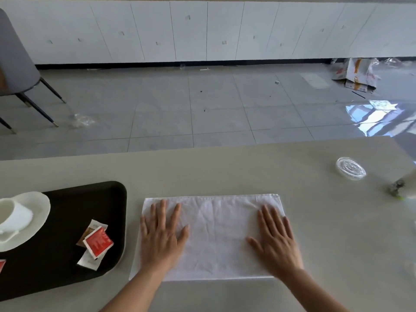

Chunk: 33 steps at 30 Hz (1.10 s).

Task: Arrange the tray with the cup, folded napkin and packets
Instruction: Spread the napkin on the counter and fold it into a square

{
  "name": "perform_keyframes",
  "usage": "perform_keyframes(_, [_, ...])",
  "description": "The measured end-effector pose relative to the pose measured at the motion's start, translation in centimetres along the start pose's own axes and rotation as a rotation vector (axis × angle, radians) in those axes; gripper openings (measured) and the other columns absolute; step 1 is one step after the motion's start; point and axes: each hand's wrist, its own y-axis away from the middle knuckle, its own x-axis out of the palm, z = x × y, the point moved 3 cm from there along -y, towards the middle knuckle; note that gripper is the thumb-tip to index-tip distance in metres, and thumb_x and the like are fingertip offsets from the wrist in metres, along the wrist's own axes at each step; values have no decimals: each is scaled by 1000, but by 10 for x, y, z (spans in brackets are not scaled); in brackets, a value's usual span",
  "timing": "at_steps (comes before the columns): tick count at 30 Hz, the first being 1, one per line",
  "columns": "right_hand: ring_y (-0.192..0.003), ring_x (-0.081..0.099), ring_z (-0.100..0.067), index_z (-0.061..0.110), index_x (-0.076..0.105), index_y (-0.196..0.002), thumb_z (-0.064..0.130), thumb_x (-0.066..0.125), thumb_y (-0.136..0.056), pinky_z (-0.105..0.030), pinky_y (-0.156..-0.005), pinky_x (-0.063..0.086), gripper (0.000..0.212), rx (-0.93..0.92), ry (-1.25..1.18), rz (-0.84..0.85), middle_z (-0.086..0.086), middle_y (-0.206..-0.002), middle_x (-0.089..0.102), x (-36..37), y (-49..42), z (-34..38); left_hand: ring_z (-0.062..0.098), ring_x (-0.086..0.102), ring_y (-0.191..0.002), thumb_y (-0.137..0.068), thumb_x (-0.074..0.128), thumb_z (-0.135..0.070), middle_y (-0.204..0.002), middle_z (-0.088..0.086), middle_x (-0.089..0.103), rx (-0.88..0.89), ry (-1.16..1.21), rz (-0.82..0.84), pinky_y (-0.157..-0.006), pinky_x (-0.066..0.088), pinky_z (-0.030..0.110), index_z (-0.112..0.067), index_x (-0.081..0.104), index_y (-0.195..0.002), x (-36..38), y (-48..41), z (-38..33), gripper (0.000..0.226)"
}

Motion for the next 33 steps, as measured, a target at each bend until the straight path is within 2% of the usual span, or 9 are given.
perform_keyframes(3, [-152, -1, -19, 9, 18, -155, 72, 9, -93, -46, -121, 6, 89, 56, 29, 21, -3, -164, 13, -7, 12, -30, 33, 5, -149, -92, 16, -65, -163, 9, 10, -18, 5, 16, -118, 10, 58, -33, 13, -153, -1, 1, -1, 69])
perform_keyframes(7, [-153, -6, -23, 14, 7, -157, 70, 18, -96, -49, -120, 6, 83, -66, 11, -2, -2, -166, 0, -20, 22, 6, 31, -6, -149, -84, -9, -70, -163, 7, -4, -8, -3, 58, -119, 1, 56, -35, -1, -153, -10, 0, -2, 78])
perform_keyframes(12, [-153, 0, -26, 18, 18, -156, 67, 25, -97, -51, -118, 7, 77, -208, -117, 1, 2, -166, 6, -8, 41, 89, 28, -1, -150, -93, 16, -65, -164, 6, 1, 59, 82, -23, -119, 3, 54, -34, 8, -153, -24, 39, -17, 68])
perform_keyframes(15, [-153, 3, -27, 17, 24, -155, 66, 25, -98, -52, -118, 10, 75, -191, -125, 40, 2, -166, 9, 3, 44, 108, 33, 9, -149, -92, 18, -67, -162, 9, 11, 93, 50, 38, -117, 12, 59, -34, 20, -152, -13, 73, -21, 68])
perform_keyframes(18, [-153, 3, -24, 17, 19, -156, 67, 25, -97, -49, -119, 8, 77, -114, -87, 23, 2, -166, 9, 6, 45, 81, 40, 27, -143, -90, 10, -68, -157, 16, 28, 38, 14, 75, -111, 23, 65, -29, 37, -147, -9, 80, -14, 74])
perform_keyframes(25, [-151, -13, -14, 16, 2, -156, 71, 5, -93, -40, -122, -4, 84, 113, -15, 73, 4, -165, -4, 7, 69, -11, 38, 21, -145, -89, 14, -71, -159, 12, 23, 35, 8, 114, -115, 17, 61, -35, 27, -150, -6, 79, -12, 72])
perform_keyframes(29, [-149, -21, -12, 17, -7, -155, 72, -5, -90, -38, -122, -10, 85, 118, -25, 98, 5, -164, -16, 5, 74, -20, 43, 29, -141, -90, 5, -67, -153, 18, 34, -11, 42, 96, -111, 27, 59, -22, 40, -146, -13, 85, -3, 79])
perform_keyframes(31, [-147, -27, -12, 18, -14, -154, 72, -9, -88, -37, -121, -14, 86, 115, -18, 108, 5, -162, -22, 4, 73, -19, 48, 36, -135, -93, 8, -62, -144, 27, 42, -49, 92, 36, -107, 33, 58, -11, 53, -136, -16, 95, 7, 81])
perform_keyframes(33, [-145, -32, -11, 18, -17, -153, 73, -9, -88, -36, -119, -18, 86, 110, -15, 112, 5, -161, -26, 3, 74, -19, 51, 42, -128, -96, 28, -53, -135, 33, 47, -88, 102, -16, -101, 40, 58, -5, 60, -125, -17, 107, 15, 65])
